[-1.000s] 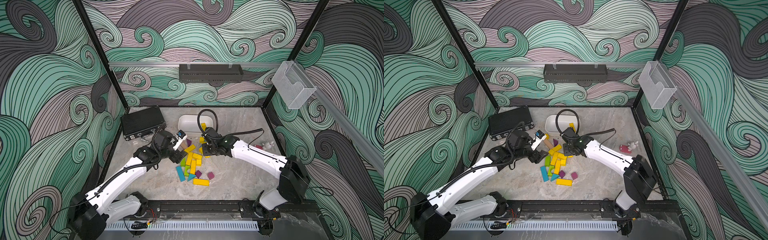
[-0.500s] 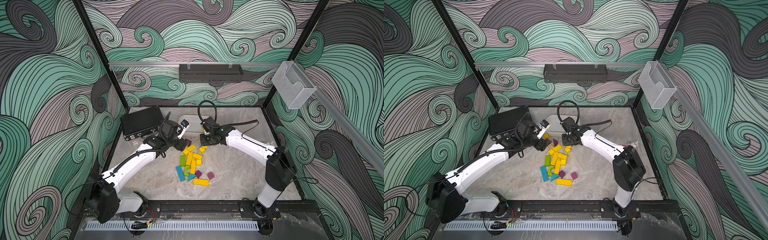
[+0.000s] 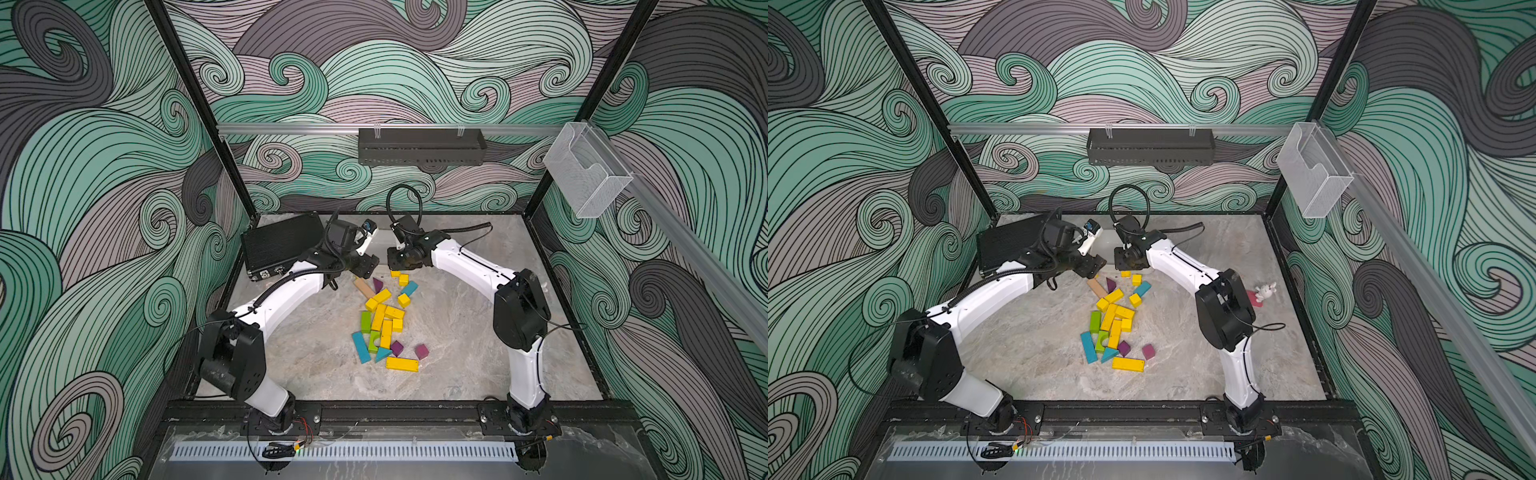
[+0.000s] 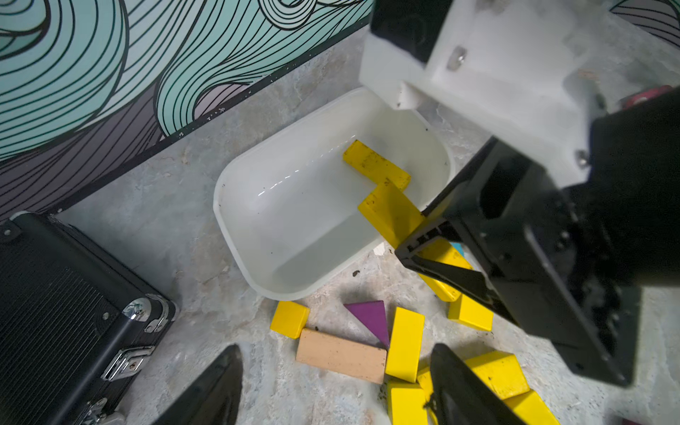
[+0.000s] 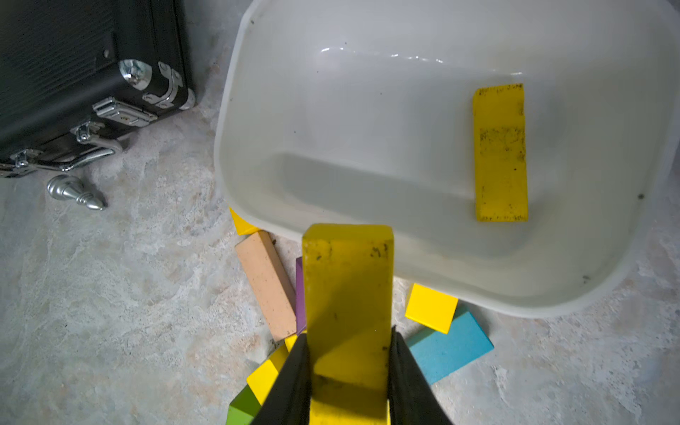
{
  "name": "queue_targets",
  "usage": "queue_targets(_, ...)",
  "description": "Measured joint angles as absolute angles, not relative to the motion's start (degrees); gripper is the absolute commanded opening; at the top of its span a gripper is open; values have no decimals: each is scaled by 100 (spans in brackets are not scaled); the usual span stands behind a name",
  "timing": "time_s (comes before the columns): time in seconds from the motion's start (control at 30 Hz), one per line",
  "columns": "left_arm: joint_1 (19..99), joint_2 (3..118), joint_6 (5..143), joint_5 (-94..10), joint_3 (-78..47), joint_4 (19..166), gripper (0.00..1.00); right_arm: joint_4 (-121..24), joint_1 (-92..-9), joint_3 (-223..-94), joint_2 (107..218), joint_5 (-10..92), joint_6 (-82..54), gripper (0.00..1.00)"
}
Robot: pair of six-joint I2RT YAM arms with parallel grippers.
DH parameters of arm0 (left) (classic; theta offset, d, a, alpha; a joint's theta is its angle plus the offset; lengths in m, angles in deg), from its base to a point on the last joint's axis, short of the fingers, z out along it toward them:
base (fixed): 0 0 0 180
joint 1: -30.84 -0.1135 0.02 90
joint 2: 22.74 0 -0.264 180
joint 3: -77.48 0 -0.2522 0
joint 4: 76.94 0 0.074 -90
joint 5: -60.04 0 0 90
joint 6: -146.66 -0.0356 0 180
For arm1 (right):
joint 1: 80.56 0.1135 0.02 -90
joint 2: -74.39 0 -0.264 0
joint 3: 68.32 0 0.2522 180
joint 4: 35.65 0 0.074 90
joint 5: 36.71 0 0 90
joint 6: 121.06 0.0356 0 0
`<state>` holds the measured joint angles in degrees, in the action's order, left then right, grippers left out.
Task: Pick out the yellow building blocks
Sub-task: Place the building block in the storage box.
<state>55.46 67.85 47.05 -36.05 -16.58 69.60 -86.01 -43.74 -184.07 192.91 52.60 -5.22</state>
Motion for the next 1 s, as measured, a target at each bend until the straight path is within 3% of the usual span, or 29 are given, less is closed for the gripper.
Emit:
queue_targets(0.2,5211,7521,4985,-4335,-884,6768,75,-8701,-4564,-19218,19929,5131,-557,18)
queue_targets(0.7,5074,7604,5433,-5194,-1144,6763,75,-9178,-4975,-20814,21507,4998,-659,24)
queue_targets(1.0,5074,7604,5626,-5362,-1253,6748,76,-9374,-5003,-21080,21767,4965,-668,46)
